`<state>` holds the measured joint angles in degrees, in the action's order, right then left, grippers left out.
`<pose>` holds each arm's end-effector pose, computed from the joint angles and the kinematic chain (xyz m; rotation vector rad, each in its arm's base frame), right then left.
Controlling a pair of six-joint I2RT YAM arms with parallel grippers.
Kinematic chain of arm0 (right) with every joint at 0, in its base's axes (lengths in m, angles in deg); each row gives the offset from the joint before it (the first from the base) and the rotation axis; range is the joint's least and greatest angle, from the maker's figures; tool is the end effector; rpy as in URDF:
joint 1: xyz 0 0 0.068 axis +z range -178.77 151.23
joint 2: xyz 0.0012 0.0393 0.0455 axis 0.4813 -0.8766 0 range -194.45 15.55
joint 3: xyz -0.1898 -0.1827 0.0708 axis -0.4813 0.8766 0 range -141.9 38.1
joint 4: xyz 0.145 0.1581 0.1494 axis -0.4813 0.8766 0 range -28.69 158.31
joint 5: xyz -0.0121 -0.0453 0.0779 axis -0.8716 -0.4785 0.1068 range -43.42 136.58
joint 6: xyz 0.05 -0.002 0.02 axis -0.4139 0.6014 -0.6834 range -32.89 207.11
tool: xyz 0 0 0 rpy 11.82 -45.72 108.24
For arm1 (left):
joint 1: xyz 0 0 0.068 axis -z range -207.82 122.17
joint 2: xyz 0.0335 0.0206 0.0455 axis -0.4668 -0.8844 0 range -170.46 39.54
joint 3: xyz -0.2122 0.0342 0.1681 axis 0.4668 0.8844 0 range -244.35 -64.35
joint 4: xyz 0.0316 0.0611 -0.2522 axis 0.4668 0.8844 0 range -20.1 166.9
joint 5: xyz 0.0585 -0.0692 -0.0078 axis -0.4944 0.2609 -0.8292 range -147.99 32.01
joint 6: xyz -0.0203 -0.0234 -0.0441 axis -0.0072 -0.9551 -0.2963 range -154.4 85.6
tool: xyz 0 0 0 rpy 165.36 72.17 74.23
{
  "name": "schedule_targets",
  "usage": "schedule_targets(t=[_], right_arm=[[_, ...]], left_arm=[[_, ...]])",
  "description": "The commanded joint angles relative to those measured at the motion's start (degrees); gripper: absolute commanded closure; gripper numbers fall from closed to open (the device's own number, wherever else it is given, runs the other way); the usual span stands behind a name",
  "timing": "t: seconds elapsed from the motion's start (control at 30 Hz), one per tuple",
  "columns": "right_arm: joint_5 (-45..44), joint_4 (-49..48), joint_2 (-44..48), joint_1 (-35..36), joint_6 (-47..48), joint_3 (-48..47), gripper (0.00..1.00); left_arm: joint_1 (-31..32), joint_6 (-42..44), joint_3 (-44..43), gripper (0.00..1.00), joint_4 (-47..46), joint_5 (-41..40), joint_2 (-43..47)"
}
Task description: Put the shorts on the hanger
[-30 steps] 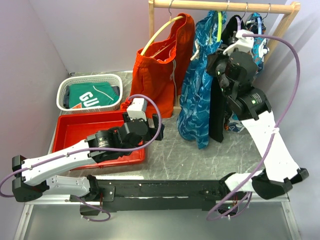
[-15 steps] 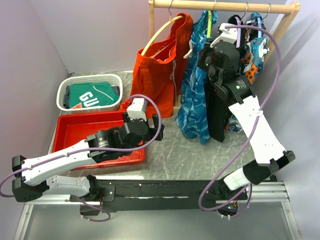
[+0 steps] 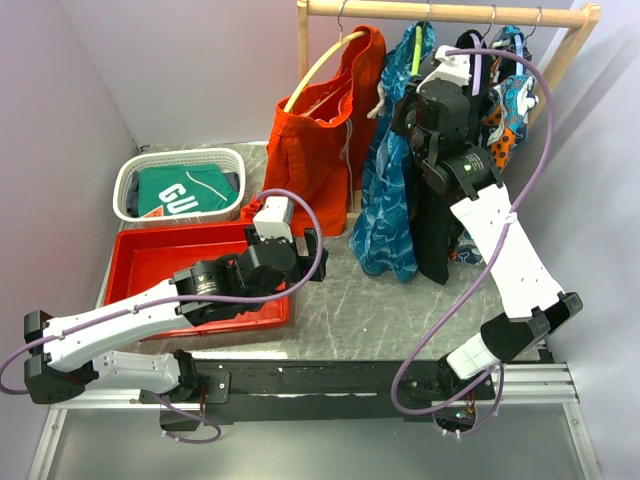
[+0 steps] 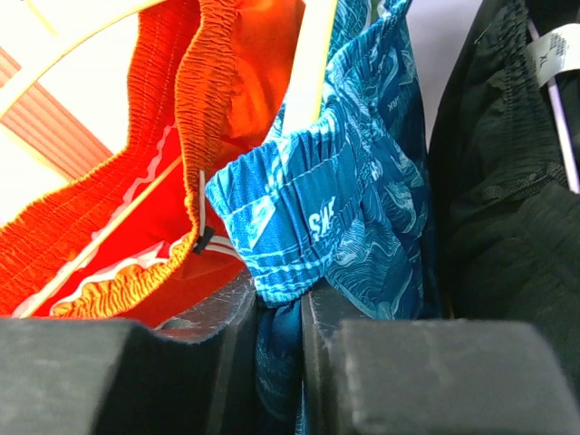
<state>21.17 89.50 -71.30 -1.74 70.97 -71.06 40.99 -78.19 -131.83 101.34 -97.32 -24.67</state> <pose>0.2874 0.1295 0.5148 0.1759 1.6578 0.1999 0.1062 -0.2118 0.3772 0.0150 1.9906 -0.5838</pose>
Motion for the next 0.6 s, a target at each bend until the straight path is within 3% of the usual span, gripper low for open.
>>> schedule_targets(t=[0.0,0.07,0.17,0.37,0.57], right_arm=[[1.58,-5.86,2.47,-0.39,-1.87,0.79,0.66],[3.25,-5.42,4.04,-0.39,-2.93,1.84,0.53],[5.63,-3.49,6.50,-0.40,-4.51,3.95,0.41],[10.63,-2.43,14.32,-0.22,-7.59,13.70,0.28],[12.23,-1.21,21.97,1.27,-9.78,24.06,0.25]], left_arm=[[0.00,-0.86,-0.28,0.04,0.37,-0.66,1.80],[0.00,-0.95,-0.28,0.04,0.46,-0.40,1.80],[0.00,-1.38,-0.11,0.04,0.46,0.04,1.89],[-0.09,-2.00,-0.10,0.04,1.34,0.22,1.36],[-0.09,-3.05,-0.19,0.04,2.22,0.05,0.22]])
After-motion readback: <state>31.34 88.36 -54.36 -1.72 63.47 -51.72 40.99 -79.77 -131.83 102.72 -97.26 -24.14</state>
